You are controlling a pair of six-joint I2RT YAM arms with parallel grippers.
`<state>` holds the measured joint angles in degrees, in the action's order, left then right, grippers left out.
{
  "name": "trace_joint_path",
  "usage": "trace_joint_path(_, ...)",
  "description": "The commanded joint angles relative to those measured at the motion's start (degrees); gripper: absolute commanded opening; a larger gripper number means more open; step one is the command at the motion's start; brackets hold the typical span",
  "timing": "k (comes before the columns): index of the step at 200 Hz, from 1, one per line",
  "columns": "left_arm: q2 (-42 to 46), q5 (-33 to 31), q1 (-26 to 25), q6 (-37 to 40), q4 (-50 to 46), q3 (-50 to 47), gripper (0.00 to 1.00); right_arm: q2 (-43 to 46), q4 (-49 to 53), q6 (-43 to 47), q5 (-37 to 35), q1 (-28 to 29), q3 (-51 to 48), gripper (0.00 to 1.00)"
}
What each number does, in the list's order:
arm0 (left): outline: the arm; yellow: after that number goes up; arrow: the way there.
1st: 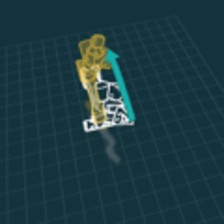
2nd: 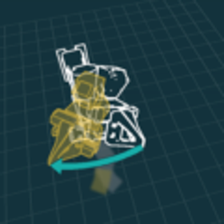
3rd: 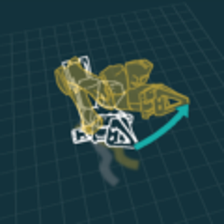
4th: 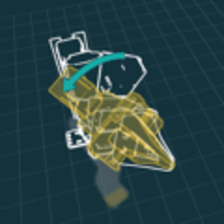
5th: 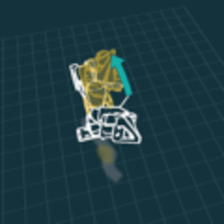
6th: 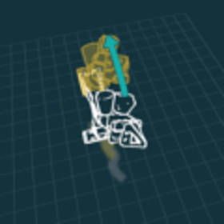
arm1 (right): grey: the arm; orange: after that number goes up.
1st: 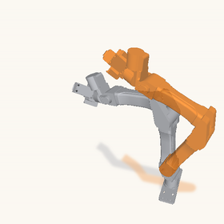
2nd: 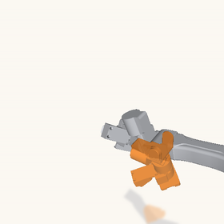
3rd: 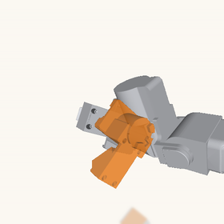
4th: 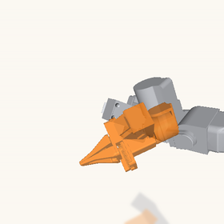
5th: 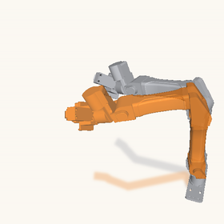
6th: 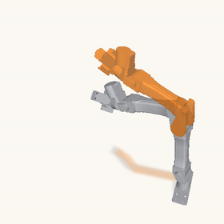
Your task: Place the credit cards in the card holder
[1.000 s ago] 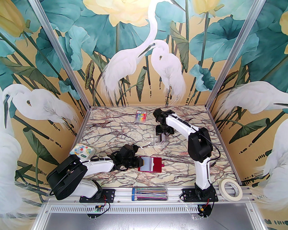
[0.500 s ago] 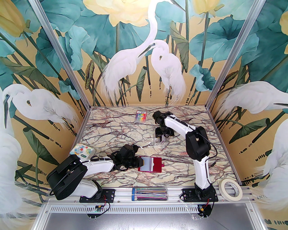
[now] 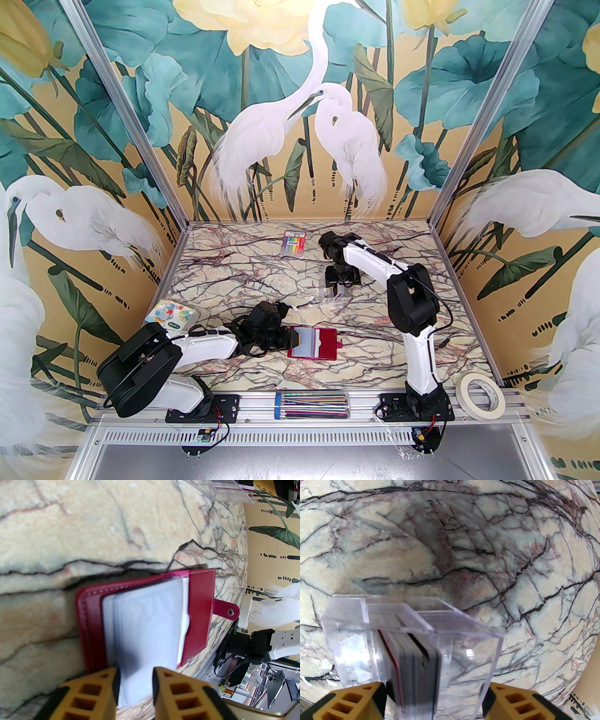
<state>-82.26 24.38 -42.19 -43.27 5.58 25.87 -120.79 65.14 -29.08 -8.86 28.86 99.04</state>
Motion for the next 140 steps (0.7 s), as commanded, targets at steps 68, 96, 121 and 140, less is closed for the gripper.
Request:
trace_joint_path(68,-2.04,-0.39,-0.52,0.81,-2.46,-0.99,0.30,2.35,-0.06,0.47,1.75,-1.05,-1.35,0.58)
trace_joint_path(96,-2.26,-0.32,-0.52,0.81,-2.42,-0.75,0.30,2.93,-0.10,0.77,1.92,-1.33,-1.77,0.56)
trace_joint_path(121,-2.21,-0.35,-0.54,0.83,-2.51,-0.65,0.30,3.26,-0.19,0.91,2.26,-1.59,-2.17,0.54)
trace_joint_path(140,-2.27,-0.36,-0.52,0.90,-2.66,-0.65,0.30,3.57,-0.36,0.93,2.62,-1.82,-2.45,0.54)
